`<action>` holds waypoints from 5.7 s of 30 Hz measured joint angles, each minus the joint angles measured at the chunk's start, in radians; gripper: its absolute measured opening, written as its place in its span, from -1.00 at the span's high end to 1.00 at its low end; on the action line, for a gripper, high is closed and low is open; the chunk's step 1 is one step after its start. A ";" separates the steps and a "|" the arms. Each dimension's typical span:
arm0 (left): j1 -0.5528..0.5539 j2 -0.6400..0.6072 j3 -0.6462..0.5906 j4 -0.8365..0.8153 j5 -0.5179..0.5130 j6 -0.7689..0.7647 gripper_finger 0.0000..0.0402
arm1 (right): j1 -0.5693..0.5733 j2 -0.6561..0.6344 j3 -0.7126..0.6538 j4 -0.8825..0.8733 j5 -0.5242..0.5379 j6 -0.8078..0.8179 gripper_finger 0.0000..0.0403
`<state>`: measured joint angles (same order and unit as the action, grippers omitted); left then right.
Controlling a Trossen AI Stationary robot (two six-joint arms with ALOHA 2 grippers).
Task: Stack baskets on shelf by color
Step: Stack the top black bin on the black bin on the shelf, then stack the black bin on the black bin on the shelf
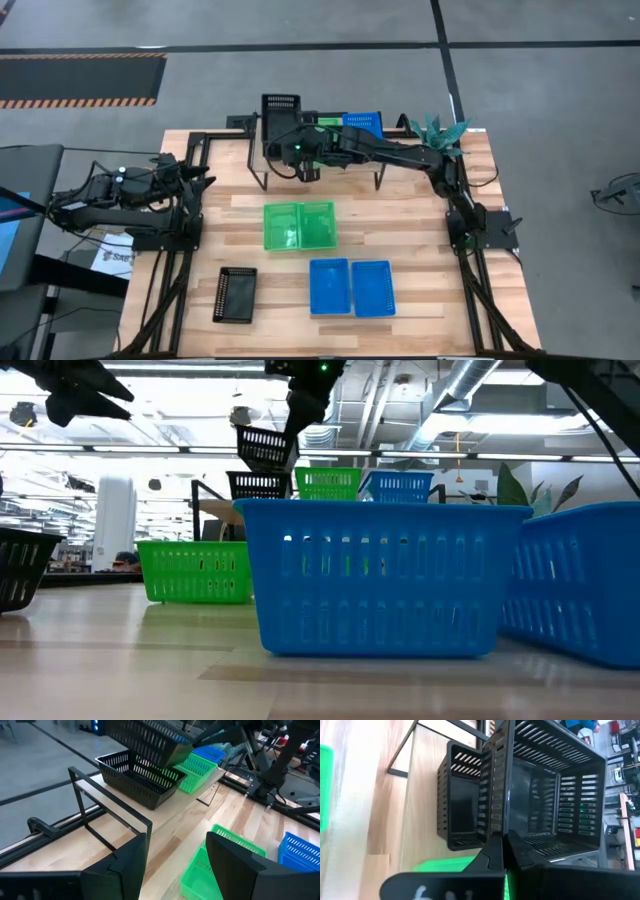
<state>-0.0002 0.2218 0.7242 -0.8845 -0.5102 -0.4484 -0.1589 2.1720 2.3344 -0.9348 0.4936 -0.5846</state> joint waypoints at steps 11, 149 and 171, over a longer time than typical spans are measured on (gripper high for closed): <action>0.000 0.000 0.000 0.000 -0.002 0.000 0.04 | -0.001 0.001 0.000 -0.004 -0.049 0.000 0.95; -0.019 0.248 -0.247 -0.030 0.398 -0.461 0.32 | 0.575 0.417 0.004 0.683 -0.332 0.644 0.35; -0.450 0.770 0.140 -0.407 0.572 -0.726 1.00 | 0.798 0.051 0.004 0.164 0.064 0.779 0.59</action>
<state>-0.4506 0.9923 0.8640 -1.2914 0.0616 -1.1742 0.6392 2.2233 2.3386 -0.7712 0.5572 0.1947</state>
